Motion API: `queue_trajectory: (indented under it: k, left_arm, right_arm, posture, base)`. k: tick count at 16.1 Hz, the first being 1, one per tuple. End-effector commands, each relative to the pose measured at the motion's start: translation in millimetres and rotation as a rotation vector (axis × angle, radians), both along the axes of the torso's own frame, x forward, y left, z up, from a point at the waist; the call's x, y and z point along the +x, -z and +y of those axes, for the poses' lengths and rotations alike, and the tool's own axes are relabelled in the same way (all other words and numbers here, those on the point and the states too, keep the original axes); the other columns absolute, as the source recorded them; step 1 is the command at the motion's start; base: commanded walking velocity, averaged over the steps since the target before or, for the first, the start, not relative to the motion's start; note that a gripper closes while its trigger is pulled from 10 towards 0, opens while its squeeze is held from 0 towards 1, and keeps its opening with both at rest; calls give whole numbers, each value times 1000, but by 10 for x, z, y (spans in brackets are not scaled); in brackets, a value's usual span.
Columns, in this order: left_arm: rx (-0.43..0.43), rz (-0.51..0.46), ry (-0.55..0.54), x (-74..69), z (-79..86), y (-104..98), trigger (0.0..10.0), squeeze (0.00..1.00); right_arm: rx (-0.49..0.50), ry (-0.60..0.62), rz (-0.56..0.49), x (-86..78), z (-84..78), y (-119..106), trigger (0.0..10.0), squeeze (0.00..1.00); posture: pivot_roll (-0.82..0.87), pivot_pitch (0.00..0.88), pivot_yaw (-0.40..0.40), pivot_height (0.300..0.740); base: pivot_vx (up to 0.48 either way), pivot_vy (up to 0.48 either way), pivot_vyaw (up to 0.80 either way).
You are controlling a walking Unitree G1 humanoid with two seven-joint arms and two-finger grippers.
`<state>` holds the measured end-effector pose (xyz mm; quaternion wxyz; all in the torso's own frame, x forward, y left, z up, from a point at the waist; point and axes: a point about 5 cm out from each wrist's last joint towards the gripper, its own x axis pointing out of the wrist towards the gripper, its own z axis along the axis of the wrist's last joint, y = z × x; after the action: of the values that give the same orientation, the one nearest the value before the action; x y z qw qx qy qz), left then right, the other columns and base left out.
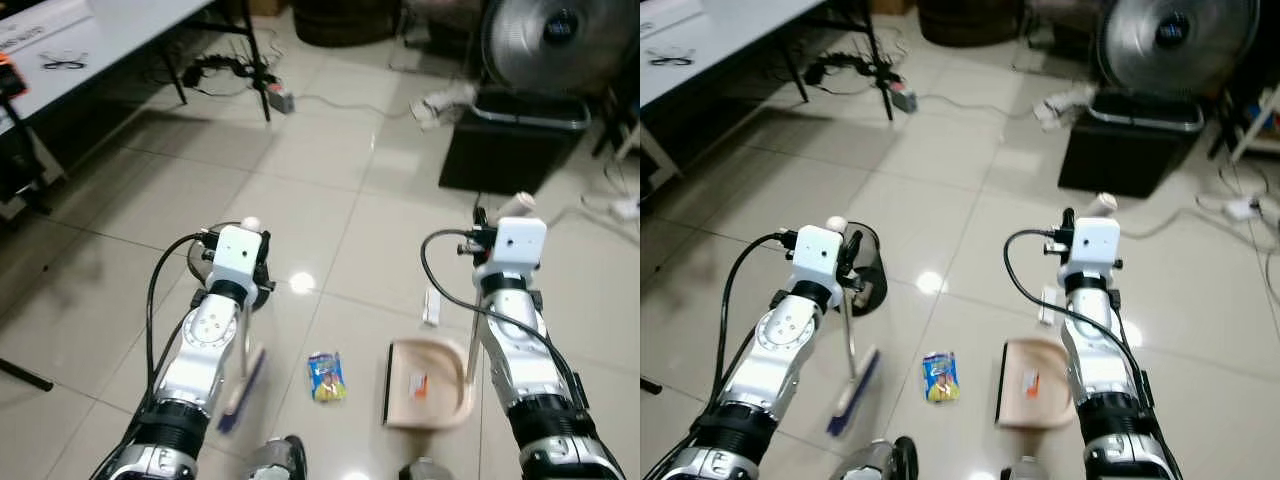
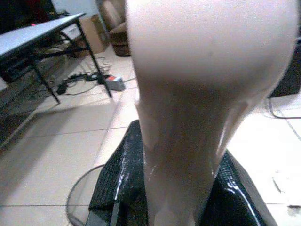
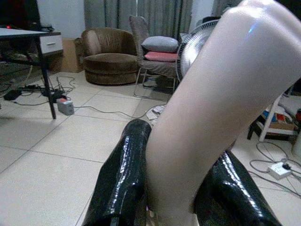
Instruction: Sweep floor
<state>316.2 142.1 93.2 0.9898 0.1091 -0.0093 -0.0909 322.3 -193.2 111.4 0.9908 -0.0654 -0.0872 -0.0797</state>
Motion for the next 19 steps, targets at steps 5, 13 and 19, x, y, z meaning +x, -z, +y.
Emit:
queue_trajectory:
  k: [5, 13, 19]
  left_arm:
    - [-6, -87, 36, 50, -45, -162, 10000, 0]
    - [-4, -69, 69, 70, -108, -139, 10000, 0]
    - [-18, -69, 64, 67, -148, -106, 10000, 0]
  right_arm:
    - [-8, -66, -11, -1, 160, -64, 10000, 0]
    - [-10, -13, -7, 10, 61, -41, 10000, 0]
    - [-64, 71, -52, -12, -152, -68, 10000, 0]
  posture:
    - [-42, 233, 65, 740]
    - [-47, 233, 85, 740]
    - [-46, 253, 79, 740]
  base:
    - [56, 0, 266]
    - [232, 0, 200]
    - [0, 0, 0]
